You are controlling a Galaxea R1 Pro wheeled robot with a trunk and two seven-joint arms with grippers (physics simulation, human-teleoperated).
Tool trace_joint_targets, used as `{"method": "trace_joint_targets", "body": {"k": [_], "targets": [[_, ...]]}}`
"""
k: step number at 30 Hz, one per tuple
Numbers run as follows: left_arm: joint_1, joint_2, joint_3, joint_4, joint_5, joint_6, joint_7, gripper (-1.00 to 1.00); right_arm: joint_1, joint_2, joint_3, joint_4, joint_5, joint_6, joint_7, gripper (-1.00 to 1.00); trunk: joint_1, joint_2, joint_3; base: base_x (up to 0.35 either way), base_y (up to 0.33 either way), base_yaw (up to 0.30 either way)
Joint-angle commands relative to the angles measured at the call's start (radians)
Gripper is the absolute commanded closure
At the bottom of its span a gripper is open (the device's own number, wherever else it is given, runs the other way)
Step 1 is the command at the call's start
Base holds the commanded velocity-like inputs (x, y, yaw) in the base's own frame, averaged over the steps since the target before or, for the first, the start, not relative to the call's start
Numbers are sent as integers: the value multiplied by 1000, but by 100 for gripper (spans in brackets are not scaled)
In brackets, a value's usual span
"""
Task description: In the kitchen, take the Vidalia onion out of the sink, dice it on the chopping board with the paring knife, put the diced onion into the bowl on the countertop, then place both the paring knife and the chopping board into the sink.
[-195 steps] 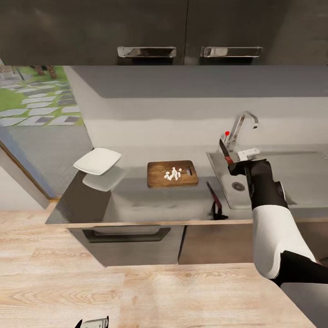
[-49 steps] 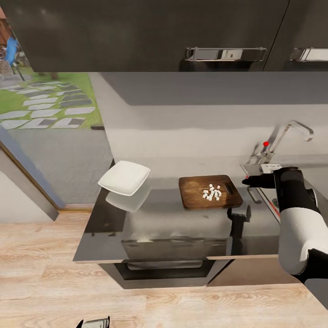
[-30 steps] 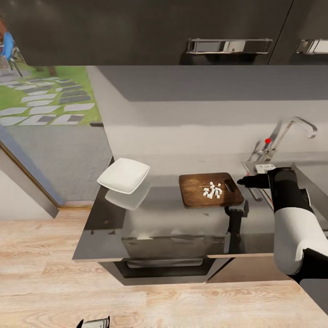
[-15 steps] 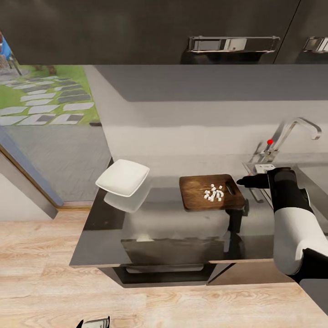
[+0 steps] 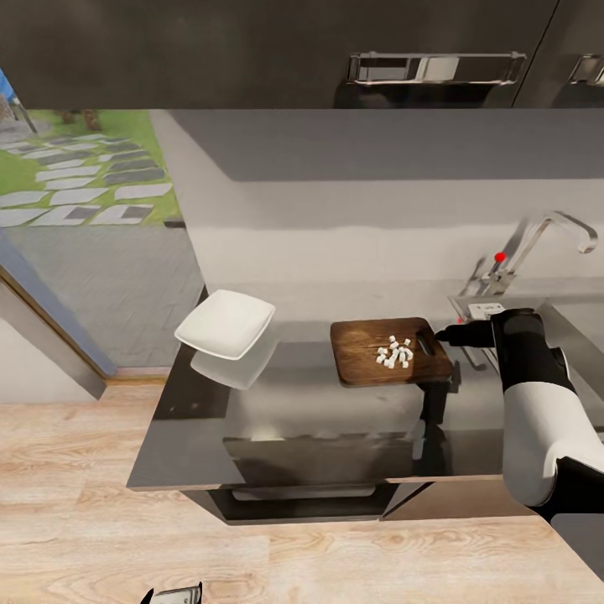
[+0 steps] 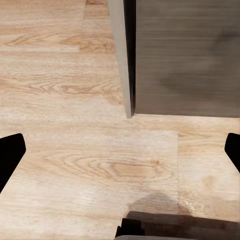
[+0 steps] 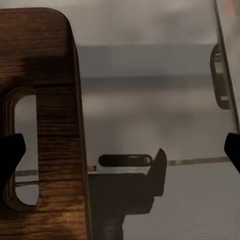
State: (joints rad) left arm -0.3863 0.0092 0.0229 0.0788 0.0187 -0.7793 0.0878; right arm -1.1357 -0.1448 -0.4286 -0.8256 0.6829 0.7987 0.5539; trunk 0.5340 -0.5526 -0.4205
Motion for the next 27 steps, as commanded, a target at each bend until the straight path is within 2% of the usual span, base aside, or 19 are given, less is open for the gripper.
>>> {"method": "trace_joint_targets", "body": {"k": [1, 9, 27], "targets": [[-2, 0, 2, 4, 1, -6, 0, -100, -1, 0, -2, 0, 10, 1, 9, -100, 0, -1, -1, 0, 0, 0], [-2, 0, 2, 4, 1, -6, 0, -100, -1, 6, -2, 3, 10, 1, 8, -100, 0, -1, -3, 0, 0, 0], [-2, 0, 2, 4, 1, -6, 0, -100, -1, 13, -2, 8, 18, 2, 8, -100, 0, -1, -31, 0, 0, 0]]}}
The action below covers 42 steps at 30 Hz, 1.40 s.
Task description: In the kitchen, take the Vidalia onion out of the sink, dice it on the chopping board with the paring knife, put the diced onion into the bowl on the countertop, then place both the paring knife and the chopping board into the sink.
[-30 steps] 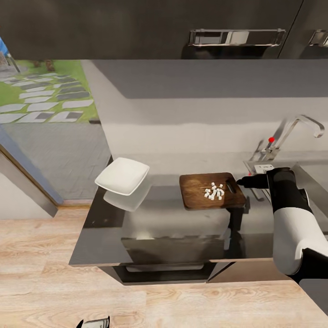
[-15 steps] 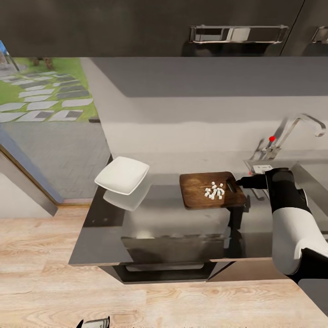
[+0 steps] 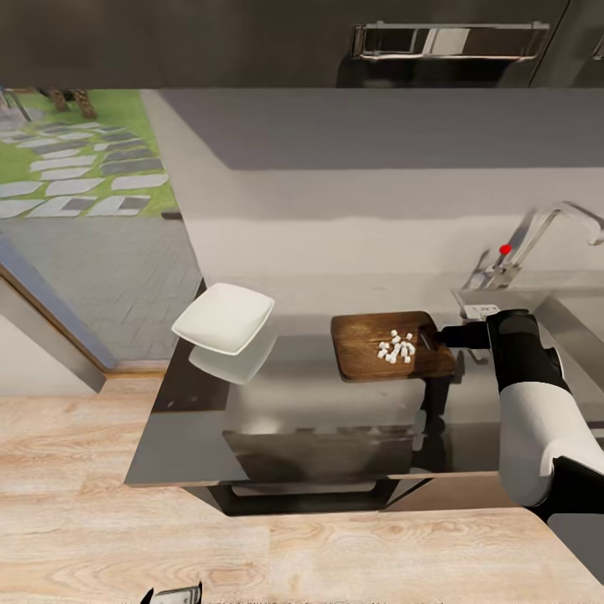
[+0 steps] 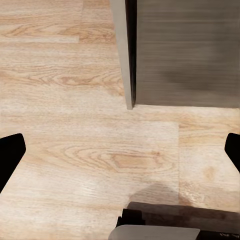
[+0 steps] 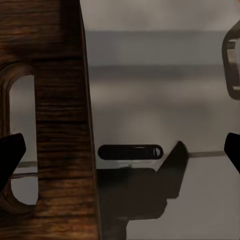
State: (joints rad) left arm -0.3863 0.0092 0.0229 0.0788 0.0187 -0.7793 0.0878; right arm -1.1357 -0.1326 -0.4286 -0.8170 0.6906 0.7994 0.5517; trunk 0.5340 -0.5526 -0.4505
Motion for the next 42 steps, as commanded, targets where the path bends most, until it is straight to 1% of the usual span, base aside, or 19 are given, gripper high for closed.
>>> {"method": "trace_joint_targets", "body": {"k": [1, 11, 21, 30, 31, 35, 38, 39, 42], "targets": [[-2, 0, 2, 4, 1, -6, 0, -100, -1, 0, -2, -1, 10, 1, 10, -100, 0, -1, -3, 0, 0, 0], [-2, 0, 2, 4, 1, -6, 0, -100, -1, 0, -2, -1, 10, 1, 10, -100, 0, -1, -6, 0, 0, 0], [-2, 0, 2, 4, 1, -6, 0, -100, -1, 1, -2, 10, 10, 1, 10, -100, 0, -1, -18, 0, 0, 0], [-2, 0, 2, 4, 1, -6, 0, -100, -1, 6, -2, 21, 12, 0, 7, -100, 0, -1, -19, 0, 0, 0], [-2, 0, 2, 4, 1, -6, 0, -100, -1, 7, -2, 21, 13, 0, 7, -100, 0, -1, -19, 0, 0, 0], [-2, 0, 2, 4, 1, -6, 0, -100, -1, 8, -2, 21, 40, 0, 7, -100, 0, -1, -19, 0, 0, 0], [-2, 0, 2, 4, 1, -6, 0, -100, -1, 7, -2, 21, 45, 0, 7, -100, 0, -1, -19, 0, 0, 0], [-2, 0, 2, 4, 1, -6, 0, -100, -1, 7, -2, 21, 46, 0, 7, 100, 0, -1, -19, 0, 0, 0], [-2, 0, 2, 4, 1, -6, 0, -100, -1, 8, -3, 21, 47, 0, 7, 100, 0, -1, -19, 0, 0, 0]]}}
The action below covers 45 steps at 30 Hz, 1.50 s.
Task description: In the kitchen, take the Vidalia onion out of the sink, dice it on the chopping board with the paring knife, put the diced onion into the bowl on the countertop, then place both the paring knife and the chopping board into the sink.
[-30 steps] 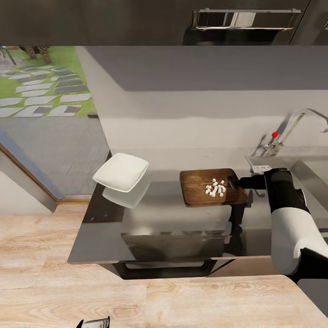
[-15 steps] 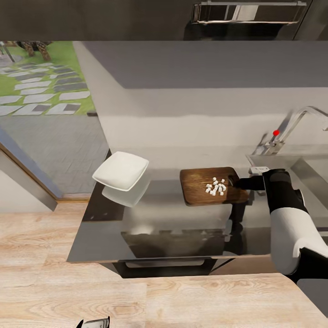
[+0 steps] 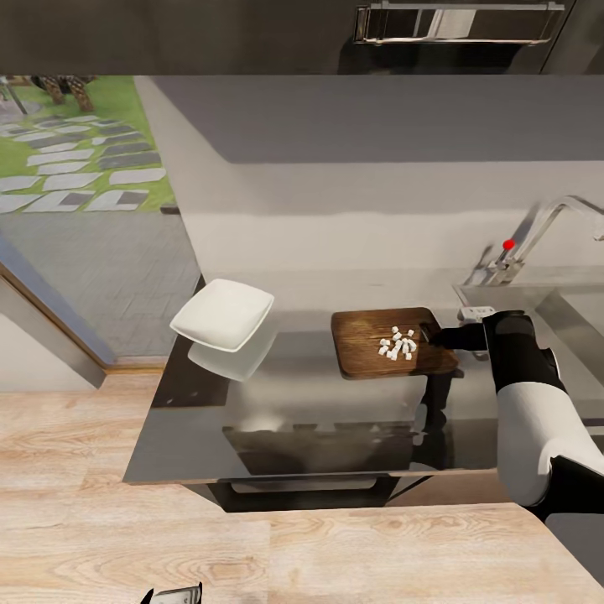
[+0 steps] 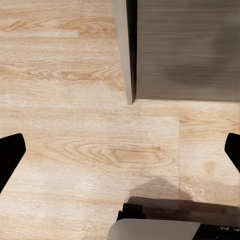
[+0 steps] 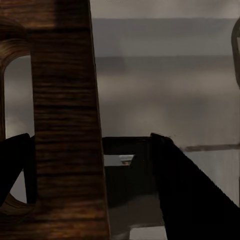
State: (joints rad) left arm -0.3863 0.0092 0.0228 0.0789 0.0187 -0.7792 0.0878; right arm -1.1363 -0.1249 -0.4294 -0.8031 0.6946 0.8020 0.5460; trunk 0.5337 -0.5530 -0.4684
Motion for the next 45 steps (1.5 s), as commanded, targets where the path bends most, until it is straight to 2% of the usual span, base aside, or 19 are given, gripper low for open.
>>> {"method": "trace_joint_targets", "body": {"k": [1, 19, 22, 28, 34, 38, 45], "targets": [[-2, 0, 2, 4, 1, -6, 0, -100, 0, 0, -2, 7, 43, -3, 12, 100, 1, -1, -1, 0, 0, 0], [-2, 0, 2, 4, 1, -6, 0, -100, 0, 1, -4, 1, 45, 4, 14, 100, 1, -1, -1, 0, 0, 0], [-2, 0, 2, 4, 1, -6, 0, -100, 0, 2, -4, -5, 44, 37, 14, 100, 1, -1, -1, 0, 0, 0], [-2, 0, 2, 4, 1, -6, 0, -100, 0, 3, 43, -14, 41, 70, 16, 100, 1, -1, -1, 0, 0, 0], [-2, 0, 2, 4, 1, -6, 0, -100, 0, 8, 47, -41, 38, 77, 17, 100, 1, -1, -1, 0, 0, 0], [-2, 0, 2, 4, 1, -6, 0, -100, 0, 11, 47, -81, 36, 117, 20, 100, 1, -1, -1, 0, 0, 0], [-2, 0, 2, 4, 1, -6, 0, -100, 0, 23, 49, -100, 36, 145, 19, 100, 1, -1, -1, 0, 0, 0]]}}
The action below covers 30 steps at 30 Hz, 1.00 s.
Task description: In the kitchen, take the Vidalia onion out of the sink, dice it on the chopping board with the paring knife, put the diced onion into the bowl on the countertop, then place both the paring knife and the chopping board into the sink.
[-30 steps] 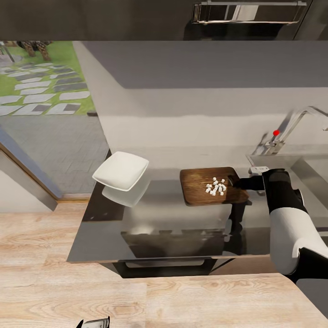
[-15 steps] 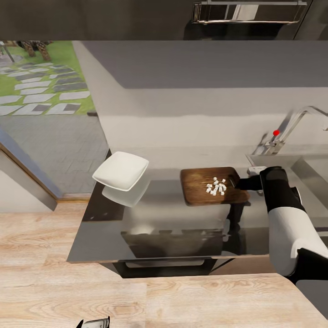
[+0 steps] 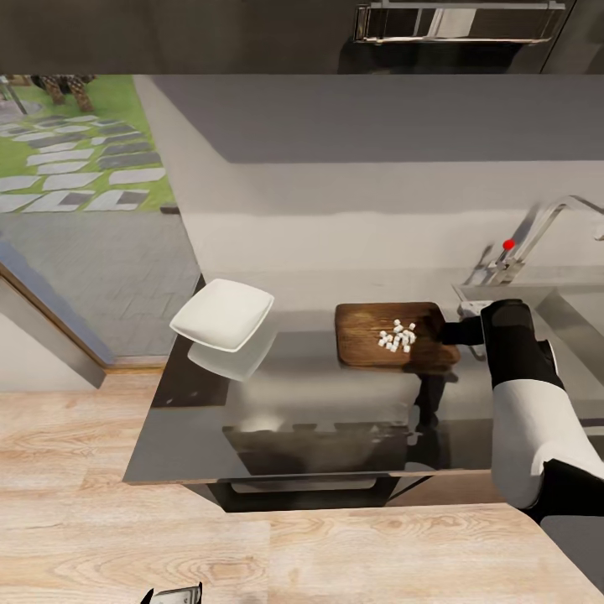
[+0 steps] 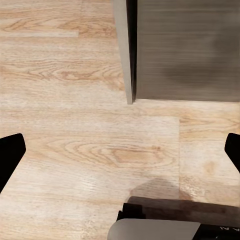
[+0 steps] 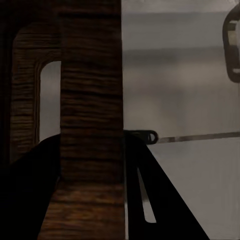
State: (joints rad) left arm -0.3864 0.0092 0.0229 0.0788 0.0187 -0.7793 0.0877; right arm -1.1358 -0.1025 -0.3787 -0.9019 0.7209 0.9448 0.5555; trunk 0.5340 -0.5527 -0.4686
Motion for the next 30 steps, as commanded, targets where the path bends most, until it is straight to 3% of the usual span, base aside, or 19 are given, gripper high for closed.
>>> {"method": "trace_joint_targets", "body": {"k": [1, 30], "targets": [[-2, 0, 2, 4, 1, -6, 0, -100, -1, 2, -2, -2, 9, 3, 9, 100, 0, -1, -1, 0, 0, 0], [-2, 3, 3, 4, 1, -6, 0, -100, -1, 3, -2, -5, 9, 12, 11, 100, 0, -1, 44, 0, 0, 0]]}}
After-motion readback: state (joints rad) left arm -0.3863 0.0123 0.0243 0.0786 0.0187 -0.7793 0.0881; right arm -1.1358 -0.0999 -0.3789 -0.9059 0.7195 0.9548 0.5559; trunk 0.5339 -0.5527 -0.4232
